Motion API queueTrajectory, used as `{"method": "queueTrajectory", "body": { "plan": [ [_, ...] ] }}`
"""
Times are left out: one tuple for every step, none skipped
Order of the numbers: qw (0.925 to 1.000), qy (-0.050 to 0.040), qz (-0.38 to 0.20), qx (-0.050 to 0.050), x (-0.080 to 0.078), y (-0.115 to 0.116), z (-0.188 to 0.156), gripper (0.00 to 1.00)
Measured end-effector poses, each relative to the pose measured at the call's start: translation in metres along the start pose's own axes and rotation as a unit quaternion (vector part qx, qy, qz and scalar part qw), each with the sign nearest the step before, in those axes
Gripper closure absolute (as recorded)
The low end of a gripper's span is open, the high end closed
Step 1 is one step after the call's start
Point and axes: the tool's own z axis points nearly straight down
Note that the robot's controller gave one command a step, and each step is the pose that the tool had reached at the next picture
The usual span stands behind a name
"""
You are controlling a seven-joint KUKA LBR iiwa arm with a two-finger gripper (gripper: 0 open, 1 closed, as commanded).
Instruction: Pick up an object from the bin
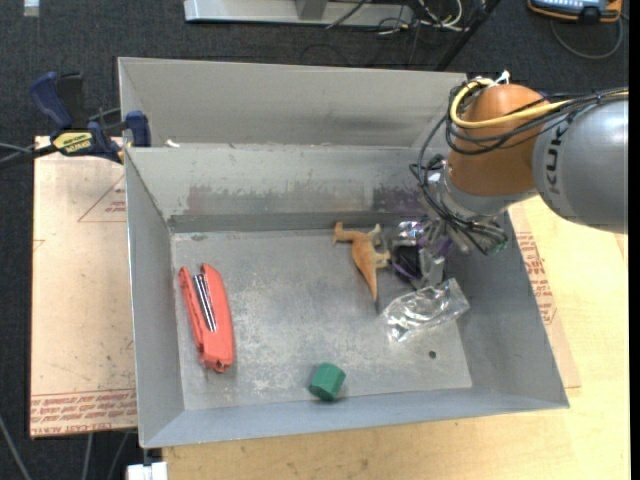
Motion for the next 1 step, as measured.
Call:
{"method": "queueTrajectory", "body": {
  "plan": [
    [1.0000, 0.0014, -0.004, 0.000, -0.0056, 0.0073, 0.0004, 1.00]
  ]
}}
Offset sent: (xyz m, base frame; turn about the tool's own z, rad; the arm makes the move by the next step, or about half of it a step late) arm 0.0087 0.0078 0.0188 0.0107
